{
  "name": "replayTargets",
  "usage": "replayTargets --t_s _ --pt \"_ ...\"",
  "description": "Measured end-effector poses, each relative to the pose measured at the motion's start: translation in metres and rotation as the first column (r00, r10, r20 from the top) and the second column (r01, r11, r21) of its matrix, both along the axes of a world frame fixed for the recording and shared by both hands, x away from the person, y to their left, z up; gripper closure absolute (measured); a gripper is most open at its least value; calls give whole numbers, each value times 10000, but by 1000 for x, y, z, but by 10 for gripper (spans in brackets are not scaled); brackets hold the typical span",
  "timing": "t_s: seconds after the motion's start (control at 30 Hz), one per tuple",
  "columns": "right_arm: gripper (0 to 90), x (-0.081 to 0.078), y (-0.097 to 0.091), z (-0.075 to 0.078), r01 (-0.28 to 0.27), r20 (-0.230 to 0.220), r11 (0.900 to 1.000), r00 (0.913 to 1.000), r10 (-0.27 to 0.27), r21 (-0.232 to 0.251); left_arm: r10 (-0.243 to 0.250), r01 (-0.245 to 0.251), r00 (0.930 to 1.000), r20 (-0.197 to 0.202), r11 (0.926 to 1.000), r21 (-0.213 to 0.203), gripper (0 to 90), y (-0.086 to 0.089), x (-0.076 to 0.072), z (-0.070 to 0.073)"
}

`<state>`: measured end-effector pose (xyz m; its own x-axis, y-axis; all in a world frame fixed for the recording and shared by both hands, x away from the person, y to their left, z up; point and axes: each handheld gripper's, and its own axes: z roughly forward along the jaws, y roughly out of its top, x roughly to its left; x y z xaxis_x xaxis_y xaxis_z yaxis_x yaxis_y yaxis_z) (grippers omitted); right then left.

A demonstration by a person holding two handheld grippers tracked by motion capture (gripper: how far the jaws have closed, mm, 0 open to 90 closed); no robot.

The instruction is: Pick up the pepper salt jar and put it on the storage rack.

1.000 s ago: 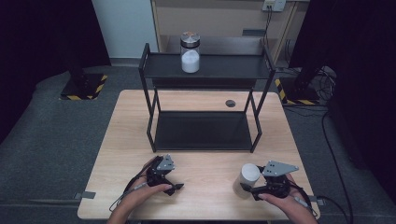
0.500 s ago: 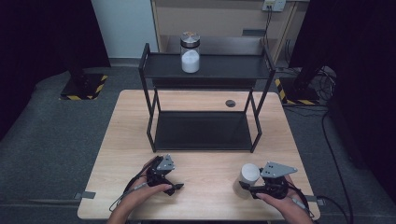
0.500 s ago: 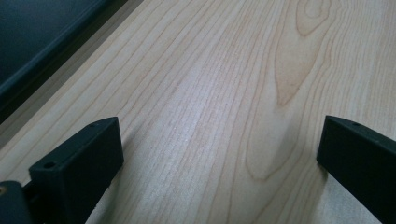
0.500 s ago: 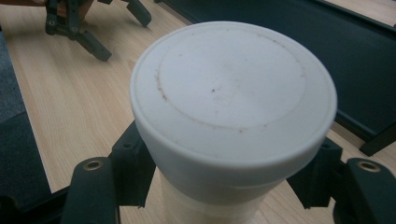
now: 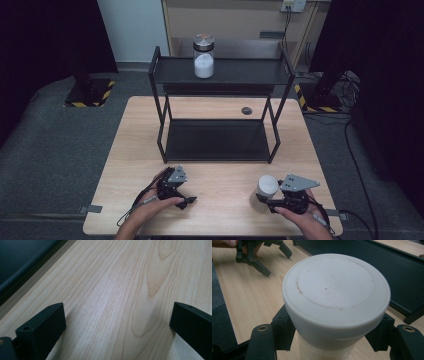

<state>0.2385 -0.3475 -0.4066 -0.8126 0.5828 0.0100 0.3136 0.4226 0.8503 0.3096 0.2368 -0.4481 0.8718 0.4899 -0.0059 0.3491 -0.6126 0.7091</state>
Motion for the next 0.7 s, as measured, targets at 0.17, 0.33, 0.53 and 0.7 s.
replayTargets --t_s 0.17,0.33,0.53,0.7 --pt "361 0 -1 -1 -25 57 10000 10000 25 28 0 0 10000 -1 10000 -1 0 0 0 0" --pt "361 -1 -3 -1 2 75 9999 10000 -3 141 0 0 10000 0 10000 -1 0 0 0 0" --pt "361 -2 -5 1 37 204 9997 9998 -42 252 0 0 10000 -1 10000 0 0 0 0 0" --pt "361 -3 -8 6 70 259 9995 9996 -78 309 0 0 10000 -1 10000 -1 0 0 0 0"
